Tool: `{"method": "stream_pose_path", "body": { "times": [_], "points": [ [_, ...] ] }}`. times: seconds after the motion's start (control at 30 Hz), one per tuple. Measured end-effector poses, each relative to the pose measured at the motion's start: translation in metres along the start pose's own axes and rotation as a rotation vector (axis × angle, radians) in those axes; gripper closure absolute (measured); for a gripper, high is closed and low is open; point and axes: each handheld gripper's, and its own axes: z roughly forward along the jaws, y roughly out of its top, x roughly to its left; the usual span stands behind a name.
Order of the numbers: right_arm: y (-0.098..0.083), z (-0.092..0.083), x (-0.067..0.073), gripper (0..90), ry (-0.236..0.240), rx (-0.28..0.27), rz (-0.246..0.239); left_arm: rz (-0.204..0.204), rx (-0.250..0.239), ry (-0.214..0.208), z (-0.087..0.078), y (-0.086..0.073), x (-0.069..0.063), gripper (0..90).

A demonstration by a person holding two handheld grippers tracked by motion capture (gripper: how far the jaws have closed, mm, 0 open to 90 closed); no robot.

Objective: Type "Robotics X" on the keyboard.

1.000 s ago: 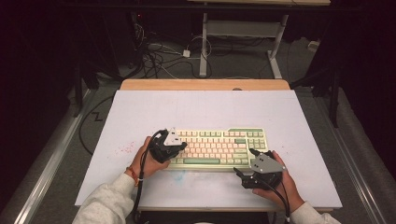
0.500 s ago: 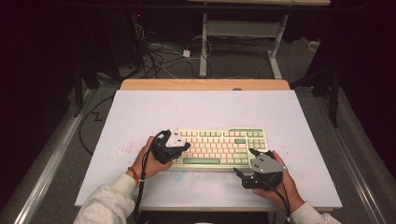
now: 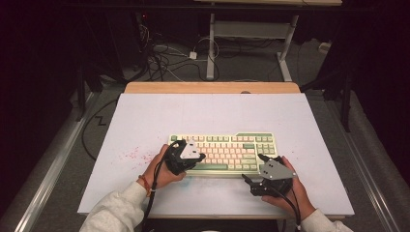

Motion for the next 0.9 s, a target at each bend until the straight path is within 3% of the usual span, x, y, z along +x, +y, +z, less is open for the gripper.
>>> {"method": "stream_pose_path", "body": {
  "times": [0.37, 0.9],
  "points": [
    [0.0, 0.001, 0.0, 18.3, 0.004, 0.007, -0.001, 0.032, 0.02, -0.033, 0.008, 0.004, -0.009, 87.8],
    [-0.001, 0.002, 0.001, 18.1, 0.01, 0.022, -0.009, 0.067, 0.062, -0.041, 0.016, 0.003, -0.014, 87.7]
  ]
}}
